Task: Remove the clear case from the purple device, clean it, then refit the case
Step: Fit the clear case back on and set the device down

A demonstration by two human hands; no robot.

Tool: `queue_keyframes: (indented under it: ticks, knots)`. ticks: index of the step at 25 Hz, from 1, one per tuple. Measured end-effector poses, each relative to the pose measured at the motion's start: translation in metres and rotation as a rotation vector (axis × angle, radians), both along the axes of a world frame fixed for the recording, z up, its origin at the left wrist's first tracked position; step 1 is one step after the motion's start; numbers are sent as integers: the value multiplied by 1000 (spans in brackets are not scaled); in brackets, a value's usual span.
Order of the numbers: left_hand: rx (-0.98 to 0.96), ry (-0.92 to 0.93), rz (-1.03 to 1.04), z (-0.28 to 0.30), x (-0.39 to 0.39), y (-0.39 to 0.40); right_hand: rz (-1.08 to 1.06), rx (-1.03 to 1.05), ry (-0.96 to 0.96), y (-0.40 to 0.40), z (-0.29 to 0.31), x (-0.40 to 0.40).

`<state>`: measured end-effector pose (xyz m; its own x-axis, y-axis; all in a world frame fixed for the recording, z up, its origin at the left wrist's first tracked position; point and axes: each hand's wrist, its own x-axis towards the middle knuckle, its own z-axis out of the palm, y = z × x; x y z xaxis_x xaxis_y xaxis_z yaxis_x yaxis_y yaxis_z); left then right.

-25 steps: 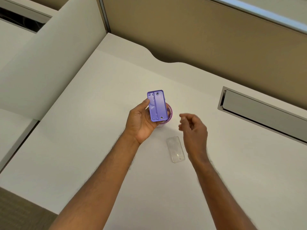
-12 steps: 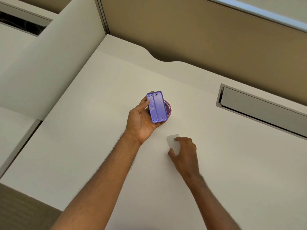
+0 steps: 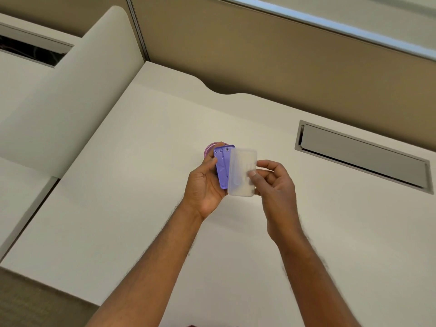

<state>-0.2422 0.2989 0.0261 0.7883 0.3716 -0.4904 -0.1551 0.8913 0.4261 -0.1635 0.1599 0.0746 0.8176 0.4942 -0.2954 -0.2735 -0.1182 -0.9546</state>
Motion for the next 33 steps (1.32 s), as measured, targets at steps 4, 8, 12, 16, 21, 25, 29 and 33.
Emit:
queue_keyframes:
  ticks: [4,8,12,16,21,25,29,33]
  knots:
    - [-17,-7,-48,5,-7,-17,47,-65,-14,2,5,-9]
    - [-31,-26,-62,7,-14,-27,58,-105,-76,-2,2,-15]
    - [-32,-37,-67,8,-22,-32,49,-152,-181,-5,-1,-22]
    - [17,-27,-64,8,-25,-37,36,-225,-293,-7,-3,-27]
    - [167,3,-51,8,-25,-44,56,-197,-219,-10,0,-26]
    - [246,37,-82,13,-22,-56,-9,-59,-31,-12,5,-23]
    - [250,40,-133,17,-21,-70,-51,-15,44,-23,5,-15]
    - [241,45,-149,19,-17,-87,-67,-20,-9,-38,5,-13]
